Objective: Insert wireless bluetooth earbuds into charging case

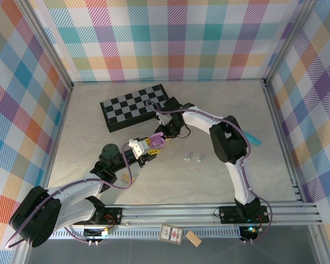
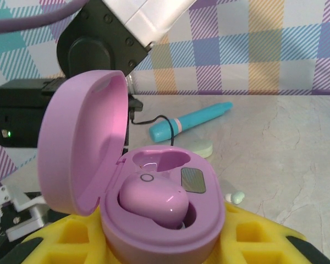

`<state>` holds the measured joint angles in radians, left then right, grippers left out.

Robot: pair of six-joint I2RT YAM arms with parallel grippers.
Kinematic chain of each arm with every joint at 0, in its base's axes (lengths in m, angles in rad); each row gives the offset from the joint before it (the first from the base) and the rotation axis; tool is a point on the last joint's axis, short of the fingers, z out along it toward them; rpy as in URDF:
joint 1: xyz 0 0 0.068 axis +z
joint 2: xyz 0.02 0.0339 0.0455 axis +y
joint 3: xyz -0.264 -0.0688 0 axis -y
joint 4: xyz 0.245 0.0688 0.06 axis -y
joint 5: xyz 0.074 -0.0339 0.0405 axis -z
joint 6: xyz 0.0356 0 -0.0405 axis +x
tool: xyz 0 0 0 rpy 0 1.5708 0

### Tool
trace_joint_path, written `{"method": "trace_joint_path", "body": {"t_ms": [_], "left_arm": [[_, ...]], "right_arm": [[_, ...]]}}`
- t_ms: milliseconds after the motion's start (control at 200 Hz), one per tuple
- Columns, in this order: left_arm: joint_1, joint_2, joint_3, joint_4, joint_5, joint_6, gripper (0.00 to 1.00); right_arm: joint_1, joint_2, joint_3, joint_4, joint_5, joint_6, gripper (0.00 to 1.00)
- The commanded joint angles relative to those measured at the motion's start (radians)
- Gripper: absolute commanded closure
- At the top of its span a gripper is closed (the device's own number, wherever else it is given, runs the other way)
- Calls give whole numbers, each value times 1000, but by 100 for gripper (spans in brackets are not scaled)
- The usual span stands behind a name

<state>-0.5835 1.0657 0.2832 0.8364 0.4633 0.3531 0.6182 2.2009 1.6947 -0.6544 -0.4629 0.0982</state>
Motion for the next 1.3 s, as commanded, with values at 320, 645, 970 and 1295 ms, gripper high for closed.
{"method": "trace_joint_path", "body": {"t_ms": [320, 645, 970, 1295], "left_arm": [[13, -19, 13, 30, 45, -4, 71], [13, -67, 11, 2, 48, -19, 71], [13, -108, 9, -49, 37, -2, 71], [13, -89, 15, -35, 46, -4, 71]], "right_arm": [[23, -86, -82, 116, 3, 107, 44], [64, 114, 122, 32, -59, 37, 43], [64, 66, 16, 1, -102, -13, 51], [64, -59, -168, 63, -113, 27, 53]]}}
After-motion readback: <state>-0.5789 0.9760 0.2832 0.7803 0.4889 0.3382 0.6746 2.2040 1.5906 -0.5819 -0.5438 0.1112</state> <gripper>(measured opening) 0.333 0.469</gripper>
